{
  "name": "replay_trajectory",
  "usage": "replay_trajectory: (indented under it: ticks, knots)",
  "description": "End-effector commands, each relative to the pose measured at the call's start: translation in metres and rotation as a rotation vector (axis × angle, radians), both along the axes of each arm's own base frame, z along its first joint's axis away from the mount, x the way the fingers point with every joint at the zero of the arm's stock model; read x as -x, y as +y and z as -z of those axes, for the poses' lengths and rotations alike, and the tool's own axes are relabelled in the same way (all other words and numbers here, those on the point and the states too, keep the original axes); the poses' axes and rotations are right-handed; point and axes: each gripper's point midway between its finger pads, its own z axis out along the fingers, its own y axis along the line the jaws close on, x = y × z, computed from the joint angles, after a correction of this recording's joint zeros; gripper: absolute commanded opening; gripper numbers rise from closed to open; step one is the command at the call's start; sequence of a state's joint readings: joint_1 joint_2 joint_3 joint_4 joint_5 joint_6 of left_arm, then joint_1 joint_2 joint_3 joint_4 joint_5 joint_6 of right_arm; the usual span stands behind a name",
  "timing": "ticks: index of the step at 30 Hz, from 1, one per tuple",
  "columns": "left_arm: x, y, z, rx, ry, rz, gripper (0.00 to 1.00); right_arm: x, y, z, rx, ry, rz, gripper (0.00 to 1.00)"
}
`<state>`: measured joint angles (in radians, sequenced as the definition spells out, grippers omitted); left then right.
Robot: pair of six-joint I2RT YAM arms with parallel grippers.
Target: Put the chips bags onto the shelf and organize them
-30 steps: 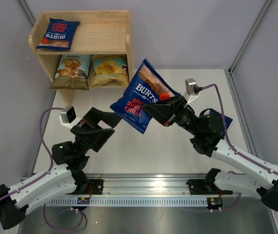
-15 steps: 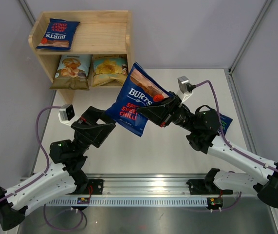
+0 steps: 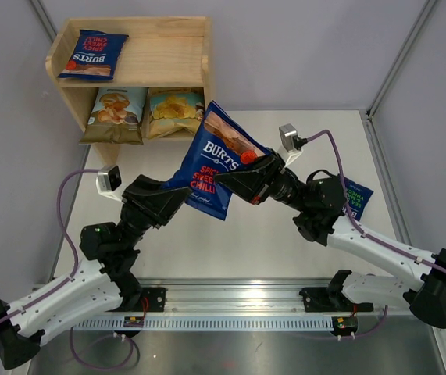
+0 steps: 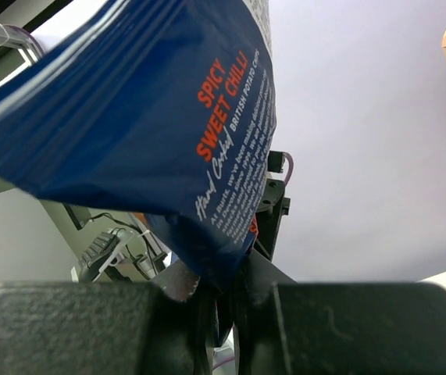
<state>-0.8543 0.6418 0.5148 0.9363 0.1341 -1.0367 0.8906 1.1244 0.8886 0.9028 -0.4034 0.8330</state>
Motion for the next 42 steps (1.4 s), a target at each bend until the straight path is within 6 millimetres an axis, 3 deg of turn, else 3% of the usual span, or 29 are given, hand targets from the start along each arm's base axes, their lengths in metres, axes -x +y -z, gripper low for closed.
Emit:
replay_trajectory:
  ticks: [1, 5, 8, 10, 12, 16, 17, 19, 20, 21, 22, 23, 24, 25, 27, 30, 31, 34, 35, 37, 38, 40, 42]
  knots:
    - [0.0, 0.015, -0.014, 0.054, -0.025, -0.065, 0.3, 0.002, -0.002, -0.003, -0.037, -0.045, 0.03, 0.16]
    - [-0.006, 0.017, -0.007, 0.017, -0.001, -0.11, 0.18, 0.003, -0.006, 0.0, -0.035, -0.048, 0.048, 0.19]
    - [-0.008, 0.02, -0.003, 0.004, 0.011, -0.135, 0.15, 0.002, -0.011, 0.002, -0.028, -0.041, 0.07, 0.32]
    - [-0.008, 0.026, -0.003, 0.02, 0.019, -0.151, 0.14, -0.001, -0.017, 0.001, -0.026, -0.024, 0.106, 0.48]
    - [-0.009, 0.027, 0.0, 0.007, 0.02, -0.163, 0.11, -0.005, -0.017, 0.005, 0.008, -0.013, 0.138, 0.52]
    - [-0.014, 0.041, -0.005, 0.027, 0.052, -0.225, 0.1, -0.011, -0.031, 0.004, 0.029, 0.018, 0.217, 0.87]
    - [-0.02, 0.039, 0.0, -0.008, 0.086, -0.244, 0.1, -0.015, -0.032, 0.012, 0.067, 0.043, 0.238, 0.9]
    - [-0.025, 0.05, -0.01, -0.008, 0.119, -0.305, 0.1, -0.017, -0.047, 0.011, 0.074, 0.055, 0.307, 0.94]
    - [-0.031, 0.051, -0.002, -0.054, 0.159, -0.332, 0.09, -0.021, -0.049, 0.022, 0.118, 0.086, 0.334, 0.95]
    - [-0.029, 0.061, -0.016, -0.043, 0.16, -0.361, 0.08, -0.024, -0.054, 0.026, 0.133, 0.097, 0.363, 0.95]
    - [-0.04, 0.065, -0.007, -0.086, 0.225, -0.414, 0.08, -0.024, -0.069, 0.021, 0.115, 0.11, 0.414, 0.96]
    - [-0.043, 0.07, -0.007, -0.107, 0.244, -0.449, 0.08, -0.027, -0.073, 0.033, 0.161, 0.144, 0.437, 0.97]
    - [-0.045, 0.089, -0.026, -0.069, 0.282, -0.508, 0.07, -0.029, -0.087, 0.029, 0.142, 0.168, 0.49, 0.97]
    - [-0.052, 0.089, -0.014, -0.129, 0.335, -0.538, 0.07, -0.03, -0.093, 0.031, 0.149, 0.181, 0.509, 0.97]
    - [-0.053, 0.105, -0.033, -0.116, 0.358, -0.6, 0.06, -0.03, -0.106, 0.037, 0.167, 0.216, 0.553, 0.97]
    - [-0.061, 0.113, -0.038, -0.158, 0.411, -0.664, 0.05, -0.03, -0.118, 0.044, 0.185, 0.259, 0.586, 0.97]
    - [-0.057, 0.121, -0.052, -0.145, 0.408, -0.677, 0.04, -0.03, -0.125, 0.042, 0.174, 0.269, 0.604, 0.97]
    - [-0.069, 0.119, -0.058, -0.19, 0.426, -0.736, 0.03, -0.029, -0.136, 0.044, 0.168, 0.313, 0.63, 0.97]
    - [-0.064, 0.127, -0.077, -0.175, 0.404, -0.752, 0.03, -0.028, -0.139, 0.044, 0.168, 0.322, 0.633, 0.97]
    - [-0.077, 0.12, -0.078, -0.233, 0.422, -0.793, 0.02, -0.026, -0.144, 0.039, 0.145, 0.325, 0.636, 0.97]
    - [-0.072, 0.127, -0.097, -0.21, 0.398, -0.803, 0.03, -0.026, -0.145, 0.047, 0.175, 0.345, 0.643, 0.97]
    - [-0.084, 0.119, -0.102, -0.256, 0.406, -0.832, 0.03, -0.025, -0.149, 0.045, 0.169, 0.349, 0.65, 0.97]
    - [-0.082, 0.125, -0.129, -0.245, 0.388, -0.859, 0.03, -0.024, -0.153, 0.045, 0.167, 0.357, 0.654, 0.97]
